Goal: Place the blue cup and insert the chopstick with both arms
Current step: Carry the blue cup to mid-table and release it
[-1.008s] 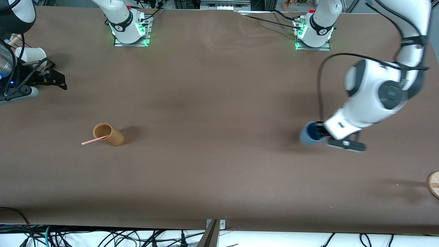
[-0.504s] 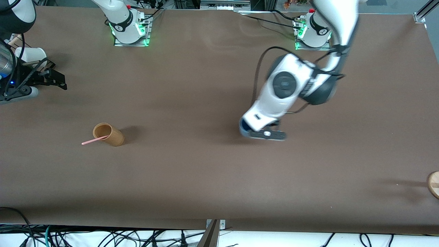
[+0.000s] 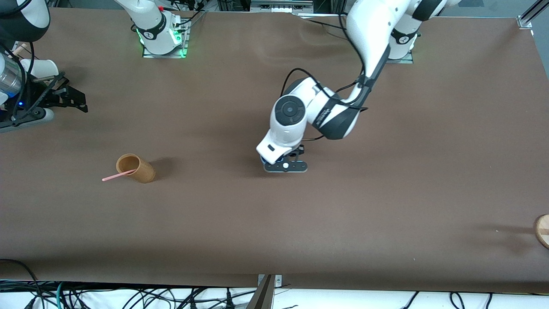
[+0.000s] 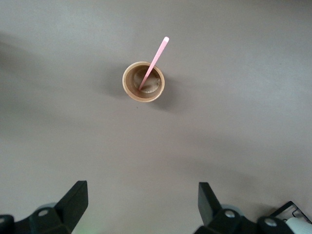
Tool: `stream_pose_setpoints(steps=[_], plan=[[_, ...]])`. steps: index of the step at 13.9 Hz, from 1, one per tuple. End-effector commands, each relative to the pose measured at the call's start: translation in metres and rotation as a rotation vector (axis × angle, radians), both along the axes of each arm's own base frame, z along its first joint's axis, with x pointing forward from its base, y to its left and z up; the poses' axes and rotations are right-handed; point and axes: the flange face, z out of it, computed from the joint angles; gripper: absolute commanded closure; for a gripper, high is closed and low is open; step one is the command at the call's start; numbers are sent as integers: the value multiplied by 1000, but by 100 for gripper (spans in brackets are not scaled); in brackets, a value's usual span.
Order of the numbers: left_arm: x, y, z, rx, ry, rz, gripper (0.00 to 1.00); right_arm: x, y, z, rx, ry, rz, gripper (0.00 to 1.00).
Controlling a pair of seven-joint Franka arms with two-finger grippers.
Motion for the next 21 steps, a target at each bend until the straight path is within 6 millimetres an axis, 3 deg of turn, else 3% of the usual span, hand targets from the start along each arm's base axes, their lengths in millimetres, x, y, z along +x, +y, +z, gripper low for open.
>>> stream_pose_setpoints(steps=[1,4,7,9,11,13,16,21], plan=[[1,-21,-18,-9,3,39,100,2,6,2,15,7,18,0],[-2,-24,-34,-1,11,44,100,17,9,-20,54,31,15,0],[1,-21,-36,5,8,52,99,40,13,-35,115,45,34,0],[2,-20,-32,3,6,68,61,42,15,-36,113,50,13,0],[3,-21,-15,-13,-8,83,0,41,11,-37,102,55,-66,0],[1,-23,5,-38,4,93,0,41,9,-35,90,52,-123,0],[9,-5,66,-84,1,130,0,41,7,-35,85,52,-142,0],[49,95,182,-114,-40,243,0,41,2,-38,77,56,-148,0]])
